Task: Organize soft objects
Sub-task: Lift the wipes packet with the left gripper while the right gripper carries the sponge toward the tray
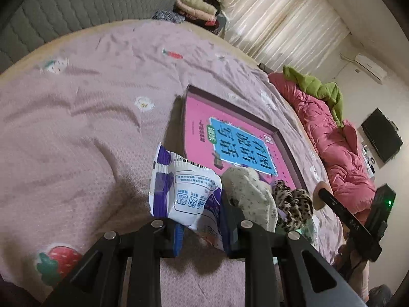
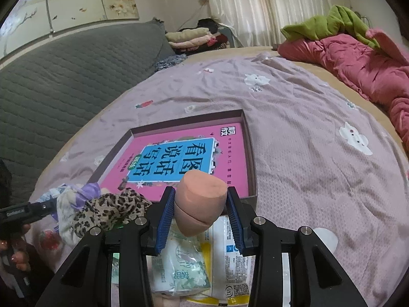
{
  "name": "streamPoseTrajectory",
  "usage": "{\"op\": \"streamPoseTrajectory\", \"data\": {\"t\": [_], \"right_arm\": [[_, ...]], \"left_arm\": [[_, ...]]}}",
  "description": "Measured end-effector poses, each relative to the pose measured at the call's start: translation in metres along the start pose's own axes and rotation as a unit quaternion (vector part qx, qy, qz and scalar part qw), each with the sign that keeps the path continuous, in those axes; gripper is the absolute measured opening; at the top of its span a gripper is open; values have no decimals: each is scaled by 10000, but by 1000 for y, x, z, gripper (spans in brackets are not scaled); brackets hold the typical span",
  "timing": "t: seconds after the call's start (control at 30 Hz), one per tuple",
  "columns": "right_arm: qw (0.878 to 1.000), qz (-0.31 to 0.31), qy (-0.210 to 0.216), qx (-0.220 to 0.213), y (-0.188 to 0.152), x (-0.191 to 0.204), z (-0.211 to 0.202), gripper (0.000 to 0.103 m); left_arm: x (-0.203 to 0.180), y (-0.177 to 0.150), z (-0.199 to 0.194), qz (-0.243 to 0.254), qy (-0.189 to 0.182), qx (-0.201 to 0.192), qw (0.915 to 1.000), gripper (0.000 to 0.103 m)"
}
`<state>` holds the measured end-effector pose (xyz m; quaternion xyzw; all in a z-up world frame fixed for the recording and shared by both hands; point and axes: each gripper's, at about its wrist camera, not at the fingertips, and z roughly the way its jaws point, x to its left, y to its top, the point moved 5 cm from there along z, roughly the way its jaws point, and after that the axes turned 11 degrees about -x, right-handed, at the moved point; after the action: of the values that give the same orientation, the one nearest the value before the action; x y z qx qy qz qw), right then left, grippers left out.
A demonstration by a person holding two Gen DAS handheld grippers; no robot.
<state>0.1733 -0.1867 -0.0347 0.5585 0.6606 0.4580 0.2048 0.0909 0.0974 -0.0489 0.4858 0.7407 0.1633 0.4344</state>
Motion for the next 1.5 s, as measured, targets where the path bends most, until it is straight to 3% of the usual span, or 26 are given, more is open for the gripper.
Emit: {"op": "streamPoseTrajectory", "data": {"t": [0.53, 0.7, 0.93, 1.3, 1.5], "right_arm": [[9995, -29, 9, -313, 14, 1, -15, 42], [9995, -53, 23, -308, 16, 1, -14, 42], [9993, -76, 103, -364, 19, 6, -13, 42], [9988, -396, 132, -241, 26, 14, 7, 42], [9985, -552, -35, 60, 22, 6, 27, 42]], "left_arm": [[-12, 26, -44, 268, 77, -947, 9951, 24], [-16, 31, -50, 293, -11, -1031, 9942, 24], [-23, 31, -41, 323, -84, -1004, 9944, 24], [-37, 33, 16, 435, -154, -823, 9955, 24], [-41, 41, 59, 439, -317, -409, 9977, 24]]}}
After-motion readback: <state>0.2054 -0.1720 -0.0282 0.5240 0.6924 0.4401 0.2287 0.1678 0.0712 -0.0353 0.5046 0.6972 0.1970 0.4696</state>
